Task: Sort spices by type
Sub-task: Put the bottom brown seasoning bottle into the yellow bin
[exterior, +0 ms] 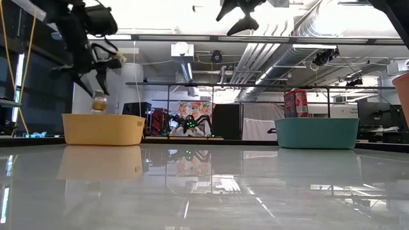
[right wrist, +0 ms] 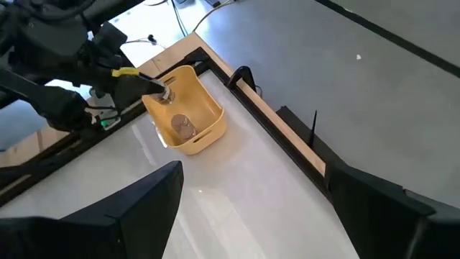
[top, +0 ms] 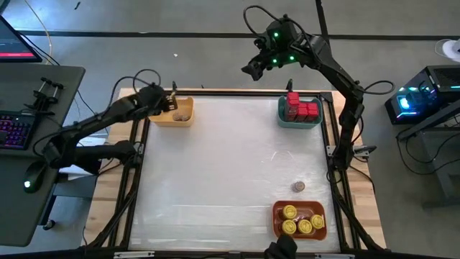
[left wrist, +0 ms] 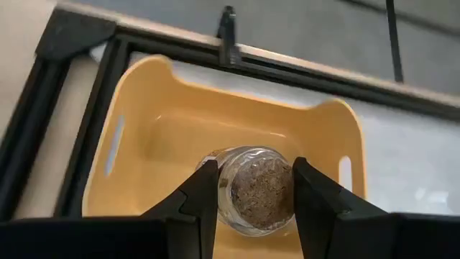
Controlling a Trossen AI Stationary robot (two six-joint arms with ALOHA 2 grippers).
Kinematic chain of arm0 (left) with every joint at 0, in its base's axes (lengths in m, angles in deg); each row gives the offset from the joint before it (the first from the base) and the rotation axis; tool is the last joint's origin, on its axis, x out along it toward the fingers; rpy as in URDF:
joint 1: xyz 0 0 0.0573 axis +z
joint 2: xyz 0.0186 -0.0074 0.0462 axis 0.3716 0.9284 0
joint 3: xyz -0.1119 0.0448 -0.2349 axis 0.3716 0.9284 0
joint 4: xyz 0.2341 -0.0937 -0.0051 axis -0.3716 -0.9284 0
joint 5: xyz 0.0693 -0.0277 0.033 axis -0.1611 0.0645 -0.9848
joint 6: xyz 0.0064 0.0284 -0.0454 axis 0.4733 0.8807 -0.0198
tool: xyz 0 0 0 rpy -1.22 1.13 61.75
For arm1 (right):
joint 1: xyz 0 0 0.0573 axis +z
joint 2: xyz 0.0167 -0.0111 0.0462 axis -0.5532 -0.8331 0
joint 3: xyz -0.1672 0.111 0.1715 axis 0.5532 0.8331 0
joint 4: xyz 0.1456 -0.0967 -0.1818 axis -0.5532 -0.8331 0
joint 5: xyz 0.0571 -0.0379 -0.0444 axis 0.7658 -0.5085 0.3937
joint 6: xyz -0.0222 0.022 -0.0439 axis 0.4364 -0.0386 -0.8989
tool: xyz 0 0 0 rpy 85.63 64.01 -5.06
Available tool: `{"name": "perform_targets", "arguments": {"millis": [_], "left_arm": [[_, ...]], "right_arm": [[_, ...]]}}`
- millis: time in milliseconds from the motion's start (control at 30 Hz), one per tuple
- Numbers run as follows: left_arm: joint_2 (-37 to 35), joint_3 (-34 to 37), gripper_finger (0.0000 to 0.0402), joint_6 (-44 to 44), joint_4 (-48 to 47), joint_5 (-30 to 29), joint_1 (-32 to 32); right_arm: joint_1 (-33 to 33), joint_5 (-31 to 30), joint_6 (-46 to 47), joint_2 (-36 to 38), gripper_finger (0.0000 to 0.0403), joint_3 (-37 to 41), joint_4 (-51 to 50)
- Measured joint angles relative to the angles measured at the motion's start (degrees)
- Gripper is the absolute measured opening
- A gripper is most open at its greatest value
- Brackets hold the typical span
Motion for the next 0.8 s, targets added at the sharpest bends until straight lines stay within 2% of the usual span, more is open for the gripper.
{"name": "perform_targets", "arguments": {"millis": [133, 233, 367, 467, 800], "left_arm": [[-1.02, 5.61, 0.0111, -6.69, 5.29, -2.13, -0.53], [-0.24, 9.70, 0.0111, -12.87, 9.15, -0.95, -0.79], [0.12, 12.49, 0.0111, -17.91, 15.47, -3.30, -1.53], [0.83, 12.60, 0.0111, -17.74, 15.96, -5.57, -1.56], [3.55, 12.58, 0.0116, -17.00, 15.09, -4.71, -1.56]], "right_arm": [[0.00, -0.15, -2.07, 0.00, 0.0336, 0.00, 0.02], [0.00, -0.15, -2.84, 0.00, 0.0336, 0.00, 0.02], [0.00, -0.15, -3.48, 0.00, 0.0336, 0.00, 0.03], [0.00, -0.14, -3.39, 0.00, 0.0336, 0.00, 0.04], [0.00, -0.15, -3.28, 0.00, 0.0336, 0.00, 0.09]]}}
